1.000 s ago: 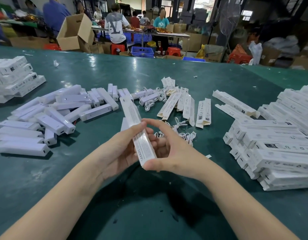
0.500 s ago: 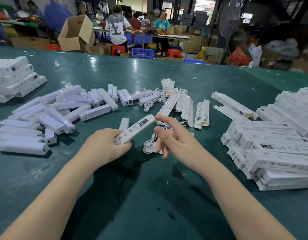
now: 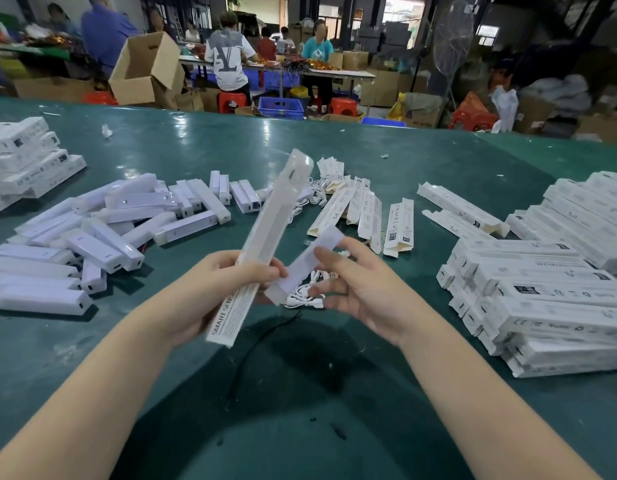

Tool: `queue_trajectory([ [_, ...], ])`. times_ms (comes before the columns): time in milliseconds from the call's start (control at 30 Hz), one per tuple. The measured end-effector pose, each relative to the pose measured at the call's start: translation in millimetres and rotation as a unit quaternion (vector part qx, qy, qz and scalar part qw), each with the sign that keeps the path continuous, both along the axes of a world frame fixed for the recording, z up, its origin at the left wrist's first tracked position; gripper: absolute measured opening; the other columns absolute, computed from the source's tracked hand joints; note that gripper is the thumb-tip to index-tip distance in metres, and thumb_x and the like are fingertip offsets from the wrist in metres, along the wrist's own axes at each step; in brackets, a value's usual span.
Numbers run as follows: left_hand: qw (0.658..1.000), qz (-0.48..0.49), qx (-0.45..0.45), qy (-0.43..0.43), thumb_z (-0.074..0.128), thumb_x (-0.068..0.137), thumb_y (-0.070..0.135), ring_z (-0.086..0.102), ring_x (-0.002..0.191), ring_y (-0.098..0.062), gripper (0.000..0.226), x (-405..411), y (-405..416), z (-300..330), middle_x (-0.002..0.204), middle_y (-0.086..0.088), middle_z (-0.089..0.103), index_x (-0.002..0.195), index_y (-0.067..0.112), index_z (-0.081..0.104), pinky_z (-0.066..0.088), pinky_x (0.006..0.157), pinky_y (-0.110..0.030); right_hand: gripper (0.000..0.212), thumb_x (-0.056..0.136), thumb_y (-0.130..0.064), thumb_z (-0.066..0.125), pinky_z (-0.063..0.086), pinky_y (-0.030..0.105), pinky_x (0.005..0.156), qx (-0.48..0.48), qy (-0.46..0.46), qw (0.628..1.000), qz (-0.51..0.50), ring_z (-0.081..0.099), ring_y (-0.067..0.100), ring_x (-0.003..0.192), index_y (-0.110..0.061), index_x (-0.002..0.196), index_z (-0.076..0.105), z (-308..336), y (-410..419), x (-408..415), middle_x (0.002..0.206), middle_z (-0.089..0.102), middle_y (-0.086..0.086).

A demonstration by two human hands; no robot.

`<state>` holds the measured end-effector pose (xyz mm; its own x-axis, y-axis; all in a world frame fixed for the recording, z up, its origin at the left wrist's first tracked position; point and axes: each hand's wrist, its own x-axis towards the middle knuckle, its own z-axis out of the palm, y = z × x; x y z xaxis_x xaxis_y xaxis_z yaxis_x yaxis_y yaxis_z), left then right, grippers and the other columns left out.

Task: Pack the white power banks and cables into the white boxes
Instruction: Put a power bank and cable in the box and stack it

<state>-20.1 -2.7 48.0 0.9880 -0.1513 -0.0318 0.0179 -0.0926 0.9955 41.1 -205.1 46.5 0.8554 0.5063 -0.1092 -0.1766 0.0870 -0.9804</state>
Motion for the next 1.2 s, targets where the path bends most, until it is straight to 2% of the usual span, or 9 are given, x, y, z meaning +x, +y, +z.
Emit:
queue_trajectory([
  [67,1.000,0.000,0.006,-0.014,0.073,0.063,0.043,0.069,0.091,-0.013,0.032,1.1,-3.1,-5.2,0.103,0.007,0.073,0.089,0.026,0.077,0.055,0.086,-0.026,0.004,0.093,-0.014,0.065,0.048,0.019,0.051,0.014,-0.012,1.000,0.004,0.060,0.011,0.055,-0.017,0.091,0.064,1.2,-2.2,1.3,0.080,0.065,-0.002],
  [100,0.998,0.046,0.024,-0.042,0.074,0.066,0.041,0.069,0.095,-0.016,0.028,2.9,-4.8,-8.0,0.106,0.006,0.073,0.091,0.029,0.077,0.055,0.090,-0.031,0.010,0.093,-0.012,0.065,0.049,0.018,0.052,0.017,-0.019,1.000,-0.011,0.057,0.009,0.052,-0.018,0.085,0.064,1.4,-3.1,2.0,0.073,0.064,-0.005],
  [200,0.950,0.249,0.118,-0.145,0.078,0.067,0.041,0.069,0.078,-0.019,0.020,6.7,-8.2,-12.8,0.084,0.009,0.073,0.084,0.034,0.070,0.057,0.083,-0.044,0.003,0.092,-0.010,0.064,0.050,0.016,0.052,0.054,-0.013,0.995,-0.082,0.053,0.007,0.050,-0.012,0.091,0.061,6.0,-9.6,5.0,0.069,0.064,-0.003],
  [267,0.922,0.300,0.169,-0.177,0.076,0.063,0.057,0.066,0.065,-0.016,0.034,7.3,-5.4,-15.1,0.069,0.009,0.068,0.080,0.032,0.060,0.057,0.070,-0.039,0.013,0.092,-0.011,0.062,0.046,0.014,0.046,0.095,0.005,0.987,-0.132,0.050,0.007,0.048,-0.004,0.101,0.057,8.8,-16.5,7.8,0.066,0.063,0.002],
  [400,0.875,0.291,0.331,-0.203,0.060,0.072,0.069,0.050,0.057,-0.007,0.037,8.5,1.5,-21.8,0.065,0.015,0.058,0.078,0.035,0.049,0.035,0.049,-0.029,0.018,0.090,-0.018,0.065,0.030,0.013,0.035,0.151,0.012,0.970,-0.190,0.042,0.006,0.038,-0.007,0.100,0.055,15.5,-25.7,13.0,0.049,0.053,0.000],
  [600,0.854,0.271,0.396,-0.204,0.065,0.078,0.036,0.049,0.062,-0.015,0.029,12.1,2.7,-29.2,0.065,0.004,0.055,0.075,0.021,0.040,0.044,0.058,-0.033,0.026,0.072,-0.010,0.072,0.046,0.009,0.047,0.266,0.016,0.950,-0.165,0.059,0.003,0.052,-0.005,0.096,0.064,25.3,-26.9,12.1,0.064,0.065,-0.001],
  [800,0.831,0.259,0.445,-0.208,0.063,0.075,0.025,0.051,0.065,-0.023,0.024,12.2,1.4,-27.1,0.067,0.010,0.053,0.081,0.033,0.041,0.044,0.060,-0.034,0.020,0.104,-0.025,0.045,0.059,0.033,0.072,0.157,-0.090,0.978,-0.099,0.068,0.013,0.078,-0.026,0.112,0.063,25.5,-27.9,10.4,0.086,0.062,-0.003],
  [967,0.828,0.271,0.447,-0.203,0.061,0.079,0.025,0.053,0.067,-0.025,0.019,11.5,2.8,-25.7,0.069,0.008,0.057,0.089,0.034,0.047,0.044,0.060,-0.034,0.038,0.099,-0.041,0.045,0.035,0.022,0.041,-0.003,-0.188,0.982,-0.010,0.044,0.013,0.050,-0.069,0.124,0.039,24.2,-27.8,4.2,0.077,0.053,0.000],
  [1200,0.820,0.268,0.459,-0.213,0.061,0.078,0.024,0.052,0.062,-0.017,0.017,11.6,6.4,-25.4,0.064,0.008,0.054,0.085,0.033,0.048,0.044,0.057,-0.033,0.021,0.090,-0.040,0.054,0.042,0.018,0.052,-0.137,-0.298,0.945,-0.009,0.046,0.007,0.050,-0.051,0.108,0.052,14.6,-27.7,2.4,0.078,0.056,-0.007],
])
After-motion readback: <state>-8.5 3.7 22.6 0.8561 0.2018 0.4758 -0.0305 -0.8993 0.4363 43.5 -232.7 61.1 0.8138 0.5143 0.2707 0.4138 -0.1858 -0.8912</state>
